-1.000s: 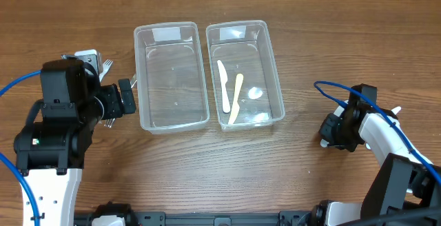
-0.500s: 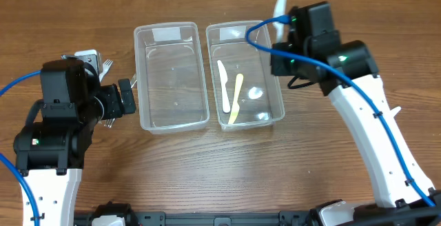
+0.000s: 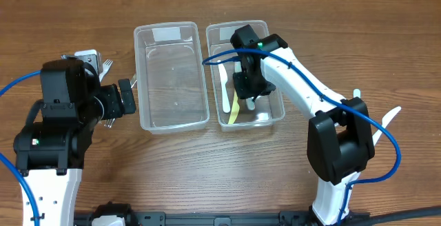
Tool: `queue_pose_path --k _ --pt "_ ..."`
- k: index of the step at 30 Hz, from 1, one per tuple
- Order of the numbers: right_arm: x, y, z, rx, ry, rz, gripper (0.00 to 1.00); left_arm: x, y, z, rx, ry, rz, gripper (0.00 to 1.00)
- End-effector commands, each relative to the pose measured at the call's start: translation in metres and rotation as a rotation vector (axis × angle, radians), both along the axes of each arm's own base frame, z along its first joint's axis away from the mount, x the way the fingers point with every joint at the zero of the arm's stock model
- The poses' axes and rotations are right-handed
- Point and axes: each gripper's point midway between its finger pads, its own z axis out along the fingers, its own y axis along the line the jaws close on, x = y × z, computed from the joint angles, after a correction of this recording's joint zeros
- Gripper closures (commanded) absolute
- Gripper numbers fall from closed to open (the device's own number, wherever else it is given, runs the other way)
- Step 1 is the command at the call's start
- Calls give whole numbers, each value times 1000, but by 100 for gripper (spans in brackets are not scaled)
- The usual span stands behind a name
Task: Pack container
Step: 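Lift the white knife and drop it into the right container, then move the right gripper to the light-blue knife and grasp it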
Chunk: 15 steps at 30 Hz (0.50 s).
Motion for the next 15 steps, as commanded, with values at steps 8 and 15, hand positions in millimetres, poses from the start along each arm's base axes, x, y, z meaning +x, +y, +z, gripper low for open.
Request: queue_pose_path --k 8,15 --pt "53 -69 218 184 -496 -251 40 3 -1 8 6 -21 -6 0" --pt "16 -268 217 44 -433 -694 9 3 -1 8 5 -21 -6 0"
